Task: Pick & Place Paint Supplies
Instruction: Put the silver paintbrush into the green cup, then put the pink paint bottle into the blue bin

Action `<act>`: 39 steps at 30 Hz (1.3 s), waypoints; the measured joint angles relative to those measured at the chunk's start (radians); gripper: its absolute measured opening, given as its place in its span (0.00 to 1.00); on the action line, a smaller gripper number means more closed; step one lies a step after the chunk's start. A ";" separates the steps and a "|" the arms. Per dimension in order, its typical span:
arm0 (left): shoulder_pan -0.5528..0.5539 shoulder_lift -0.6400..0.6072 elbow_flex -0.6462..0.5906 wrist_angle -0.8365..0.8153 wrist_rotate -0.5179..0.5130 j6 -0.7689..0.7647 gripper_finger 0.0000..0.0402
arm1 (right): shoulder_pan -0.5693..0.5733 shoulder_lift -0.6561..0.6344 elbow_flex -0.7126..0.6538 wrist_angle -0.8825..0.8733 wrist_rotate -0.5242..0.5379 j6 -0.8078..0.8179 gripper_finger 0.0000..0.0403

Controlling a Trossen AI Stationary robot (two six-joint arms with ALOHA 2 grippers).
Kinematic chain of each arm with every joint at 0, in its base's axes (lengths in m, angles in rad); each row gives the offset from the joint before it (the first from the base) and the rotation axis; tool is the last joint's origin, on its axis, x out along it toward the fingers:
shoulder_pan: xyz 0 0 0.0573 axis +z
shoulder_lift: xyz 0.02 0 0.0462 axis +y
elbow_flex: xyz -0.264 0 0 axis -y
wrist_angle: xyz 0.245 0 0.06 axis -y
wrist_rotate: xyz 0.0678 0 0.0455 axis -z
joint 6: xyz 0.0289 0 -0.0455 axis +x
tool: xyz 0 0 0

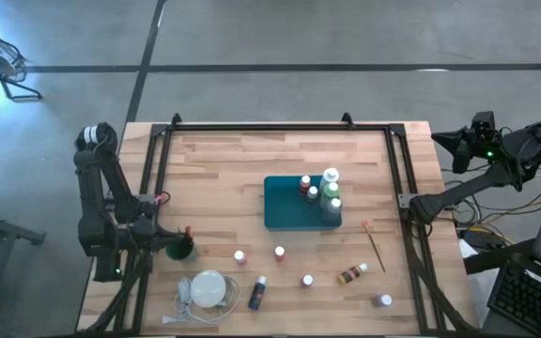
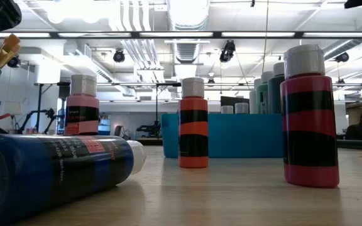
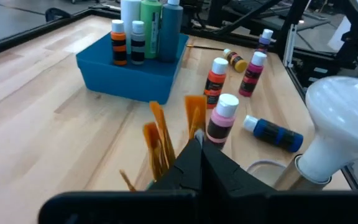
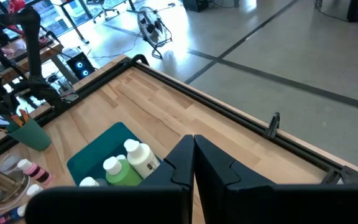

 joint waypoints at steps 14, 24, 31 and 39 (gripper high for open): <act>-0.003 0.007 -0.068 0.107 0.011 -0.003 0.00 | 0.000 0.000 0.000 0.000 0.000 0.000 0.02; -0.003 0.007 -0.066 0.131 0.006 -0.013 0.12 | 0.000 0.000 0.000 0.000 0.000 0.000 0.02; -0.003 0.006 -0.039 0.131 -0.026 -0.003 0.20 | 0.000 0.000 0.000 0.000 0.000 0.000 0.02; 0.000 0.005 0.064 0.111 -0.112 0.089 0.30 | 0.000 0.000 0.000 0.000 0.000 0.000 0.02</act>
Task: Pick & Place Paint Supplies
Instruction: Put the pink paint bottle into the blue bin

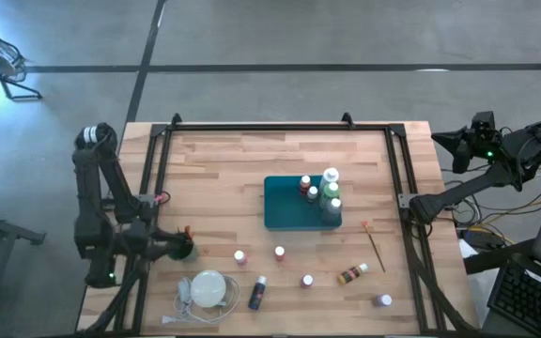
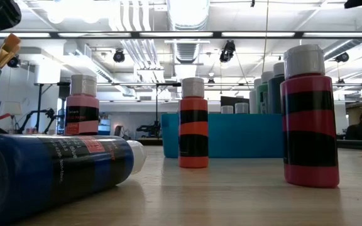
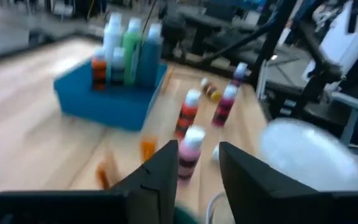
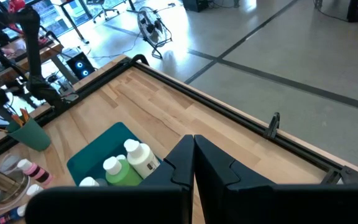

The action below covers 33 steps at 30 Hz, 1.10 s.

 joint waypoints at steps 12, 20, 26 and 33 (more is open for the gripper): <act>0.052 -0.028 0.326 -0.063 -0.194 0.456 0.32 | 0.000 0.000 0.000 0.000 0.000 0.000 0.02; 0.153 -0.097 0.537 -0.062 -0.183 0.757 0.32 | 0.000 0.000 0.000 0.000 0.000 0.000 0.02; 0.311 -0.099 0.636 0.019 -0.037 0.995 0.32 | 0.000 0.000 0.000 0.000 0.000 0.000 0.02; 0.450 -0.095 0.655 0.394 0.131 1.525 0.32 | 0.000 0.000 0.000 0.000 0.000 0.001 0.02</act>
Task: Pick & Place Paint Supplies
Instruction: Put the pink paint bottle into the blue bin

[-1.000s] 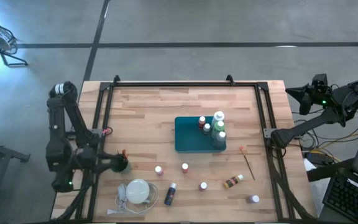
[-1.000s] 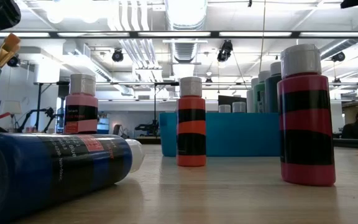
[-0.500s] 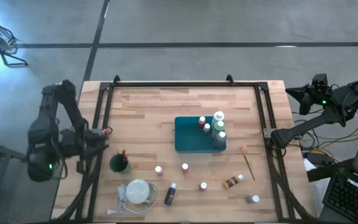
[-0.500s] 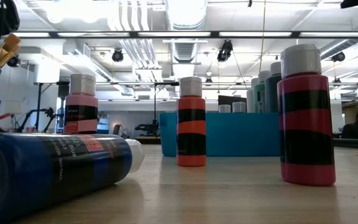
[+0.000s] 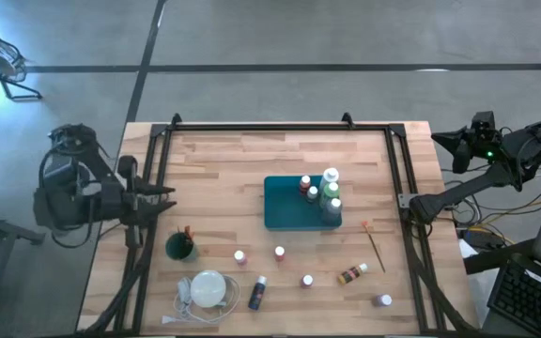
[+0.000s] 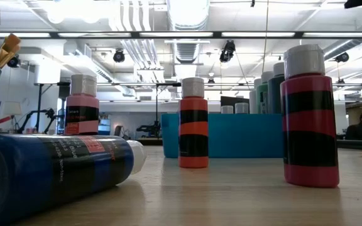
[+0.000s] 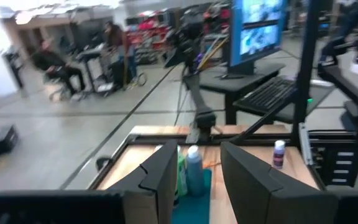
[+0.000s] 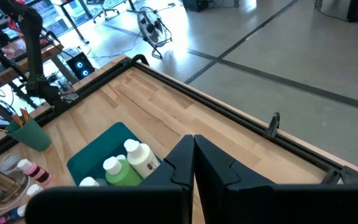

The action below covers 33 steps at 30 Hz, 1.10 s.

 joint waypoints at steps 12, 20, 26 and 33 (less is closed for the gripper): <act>0.218 0.074 0.006 0.098 0.303 0.054 0.33 | 0.000 0.000 0.000 0.000 0.000 -0.001 0.02; 0.395 0.235 0.230 -0.296 0.558 -0.215 0.46 | 0.000 0.000 0.000 0.000 0.000 -0.001 0.02; 0.467 0.408 0.370 -0.499 0.716 -0.307 0.49 | 0.000 0.000 0.000 0.000 0.000 -0.001 0.02; 0.511 0.553 0.412 -0.623 0.843 -0.388 0.49 | 0.000 0.000 0.000 0.000 0.000 -0.001 0.02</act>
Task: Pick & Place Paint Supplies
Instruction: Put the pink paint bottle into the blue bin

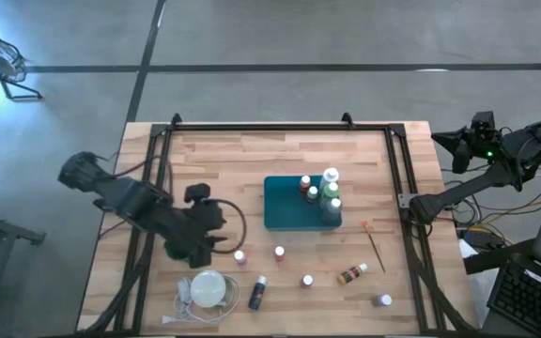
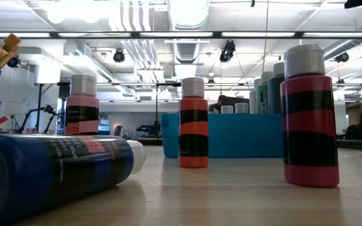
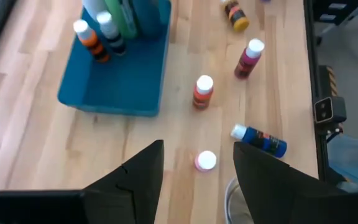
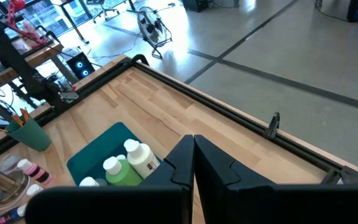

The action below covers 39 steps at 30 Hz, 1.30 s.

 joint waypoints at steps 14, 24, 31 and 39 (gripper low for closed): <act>0.090 0.145 -0.001 0.014 0.113 -0.035 0.49 | 0.000 0.000 0.000 0.000 0.000 0.000 0.02; 0.146 0.268 -0.055 0.010 0.236 -0.140 0.50 | 0.000 0.000 0.000 0.000 0.000 0.000 0.02; 0.191 0.286 -0.152 0.028 0.260 -0.375 0.53 | 0.000 0.000 0.000 0.000 0.000 0.000 0.02; 0.215 0.280 -0.260 0.074 0.373 -0.542 0.53 | 0.000 0.000 0.000 0.000 0.000 0.000 0.02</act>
